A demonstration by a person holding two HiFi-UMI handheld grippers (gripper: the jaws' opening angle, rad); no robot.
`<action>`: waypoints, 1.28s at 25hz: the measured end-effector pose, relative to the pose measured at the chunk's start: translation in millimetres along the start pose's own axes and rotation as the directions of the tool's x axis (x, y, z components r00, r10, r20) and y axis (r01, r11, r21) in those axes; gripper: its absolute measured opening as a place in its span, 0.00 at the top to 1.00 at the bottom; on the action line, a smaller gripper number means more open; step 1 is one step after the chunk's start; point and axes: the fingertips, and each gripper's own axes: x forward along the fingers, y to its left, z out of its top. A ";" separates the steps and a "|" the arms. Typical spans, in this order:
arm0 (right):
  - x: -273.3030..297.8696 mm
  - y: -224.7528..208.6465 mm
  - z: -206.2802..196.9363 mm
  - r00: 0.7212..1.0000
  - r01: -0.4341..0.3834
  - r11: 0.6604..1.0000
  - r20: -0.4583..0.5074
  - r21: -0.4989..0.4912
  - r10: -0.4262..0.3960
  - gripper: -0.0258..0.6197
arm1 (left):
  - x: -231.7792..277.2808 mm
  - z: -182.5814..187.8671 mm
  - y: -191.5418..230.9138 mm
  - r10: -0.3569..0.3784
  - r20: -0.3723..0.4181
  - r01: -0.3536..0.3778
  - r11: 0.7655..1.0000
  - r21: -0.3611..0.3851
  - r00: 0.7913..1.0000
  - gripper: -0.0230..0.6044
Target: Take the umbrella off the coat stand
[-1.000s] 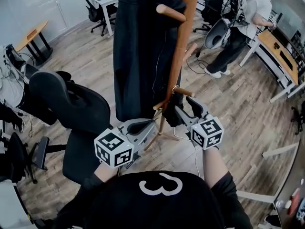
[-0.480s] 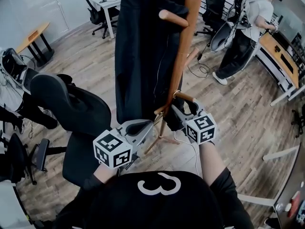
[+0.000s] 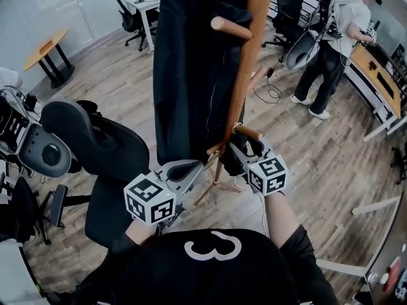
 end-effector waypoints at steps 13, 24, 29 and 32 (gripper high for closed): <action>-3.5 -7.9 -1.1 1.000 -0.002 1.000 -0.008 0.016 0.003 0.62 | 4.4 2.6 5.0 0.029 -0.001 -0.029 0.999 -0.018 1.000 0.94; 0.2 -2.3 7.4 0.999 0.031 0.998 -0.011 0.049 -0.030 0.63 | -5.0 7.3 4.8 0.019 -0.008 -0.019 0.999 -0.028 1.000 0.94; -8.1 -2.5 7.4 0.999 0.042 0.996 -0.010 0.075 -0.042 0.63 | -8.1 6.4 -3.9 0.020 -0.004 -0.020 0.999 -0.025 1.000 0.94; -10.5 -1.3 7.8 0.999 0.048 0.993 -0.007 0.104 -0.047 0.63 | -11.4 3.1 -3.6 0.022 -0.003 -0.022 0.999 -0.034 1.000 0.94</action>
